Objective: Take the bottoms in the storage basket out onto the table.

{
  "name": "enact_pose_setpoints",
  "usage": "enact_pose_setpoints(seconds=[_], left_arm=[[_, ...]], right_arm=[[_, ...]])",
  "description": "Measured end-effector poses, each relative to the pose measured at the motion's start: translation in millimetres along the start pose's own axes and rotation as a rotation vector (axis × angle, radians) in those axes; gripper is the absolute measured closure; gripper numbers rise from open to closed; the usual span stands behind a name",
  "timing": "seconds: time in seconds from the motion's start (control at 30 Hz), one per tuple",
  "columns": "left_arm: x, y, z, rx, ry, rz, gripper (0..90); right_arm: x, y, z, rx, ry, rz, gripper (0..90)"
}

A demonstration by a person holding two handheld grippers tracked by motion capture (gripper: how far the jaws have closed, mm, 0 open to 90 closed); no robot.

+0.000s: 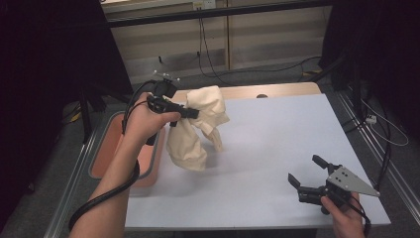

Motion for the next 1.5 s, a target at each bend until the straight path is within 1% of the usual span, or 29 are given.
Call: enact_pose_setpoints(seconds=[0.1, 0.17, 0.43, 0.57, 0.63, 0.83, 0.87, 1.2, 1.5], left_arm=[[3.5, 1.6, 1.6, 0.01, -0.005, 0.007, 68.5], [6.2, 3.3, 2.8, 0.004, 0.0, 0.011, 68.4], [16.2, 5.3, 9.1, 0.024, 0.005, 0.017, 68.4], [21.7, 5.9, 12.6, 0.021, 0.006, 0.022, 68.4], [24.6, 6.2, 14.0, 0.029, 0.003, 0.022, 68.4], [32.6, 7.3, 17.8, 0.036, 0.001, 0.028, 68.3], [33.7, 7.8, 18.4, 0.033, 0.002, 0.031, 68.3], [36.8, 10.1, 20.0, 0.042, 0.005, 0.035, 68.2], [36.2, 14.8, 16.5, 0.051, 0.018, 0.047, 68.1]], right_arm=[[0.1, 0.1, 0.2, 0.002, 0.0, 0.003, 1.1], [0.1, -0.1, 0.1, 0.002, 0.0, 0.002, 1.1], [0.2, -0.3, 0.0, -0.001, -0.001, -0.001, 1.1], [0.3, -0.6, -0.1, -0.006, 0.0, -0.001, 1.1], [0.4, -0.7, 0.0, -0.005, 0.0, -0.003, 1.1], [0.6, -0.7, 0.0, -0.005, 0.001, -0.004, 1.1], [0.6, -0.8, 0.0, -0.006, 0.001, -0.005, 1.1], [0.7, -1.2, -0.1, -0.009, 0.001, -0.007, 1.1], [0.8, -1.3, -0.1, -0.009, 0.0, -0.008, 1.1]])
Point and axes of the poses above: each handheld gripper's, and its own axes: x roughly forward along the jaws, z roughly out of its underside, y roughly to its right, the point moved 2 cm from there along x, roughly forward along the jaws, and after that the axes turned 7 degrees about -x, right-handed, at the moved point
